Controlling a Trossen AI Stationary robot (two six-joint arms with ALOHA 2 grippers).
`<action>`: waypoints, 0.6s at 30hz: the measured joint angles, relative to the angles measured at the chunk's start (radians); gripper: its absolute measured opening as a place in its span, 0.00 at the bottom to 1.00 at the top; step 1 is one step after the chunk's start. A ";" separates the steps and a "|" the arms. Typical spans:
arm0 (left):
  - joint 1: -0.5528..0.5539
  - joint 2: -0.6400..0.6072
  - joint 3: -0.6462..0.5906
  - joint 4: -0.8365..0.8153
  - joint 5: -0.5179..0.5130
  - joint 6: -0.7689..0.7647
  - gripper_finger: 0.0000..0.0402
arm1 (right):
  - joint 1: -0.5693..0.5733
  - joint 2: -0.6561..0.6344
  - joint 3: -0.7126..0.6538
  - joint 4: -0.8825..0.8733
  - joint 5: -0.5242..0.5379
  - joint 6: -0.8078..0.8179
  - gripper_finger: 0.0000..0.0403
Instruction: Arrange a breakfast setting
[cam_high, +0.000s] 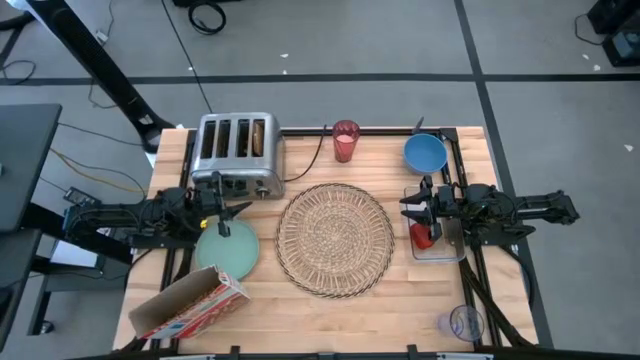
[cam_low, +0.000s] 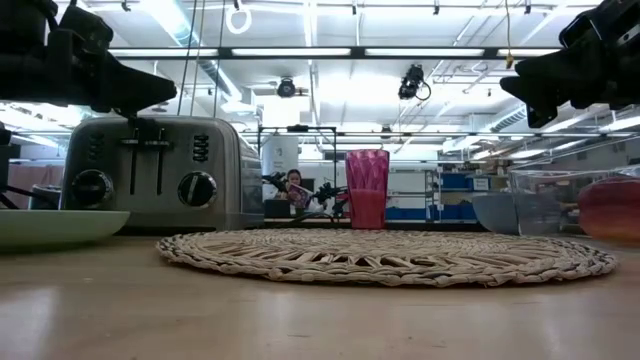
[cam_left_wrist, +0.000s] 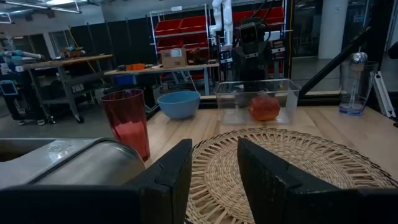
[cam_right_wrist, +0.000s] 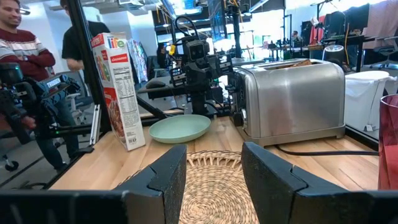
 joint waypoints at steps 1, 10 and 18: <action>0.000 0.000 0.000 0.000 0.000 0.000 0.34 | 0.000 0.000 0.000 0.000 0.000 0.000 0.40; 0.000 0.000 0.000 0.003 0.004 -0.030 0.34 | 0.000 0.000 0.000 0.000 0.000 0.000 0.40; -0.001 0.000 0.000 0.002 0.003 -0.029 0.34 | 0.000 0.000 0.000 0.000 0.000 0.000 0.40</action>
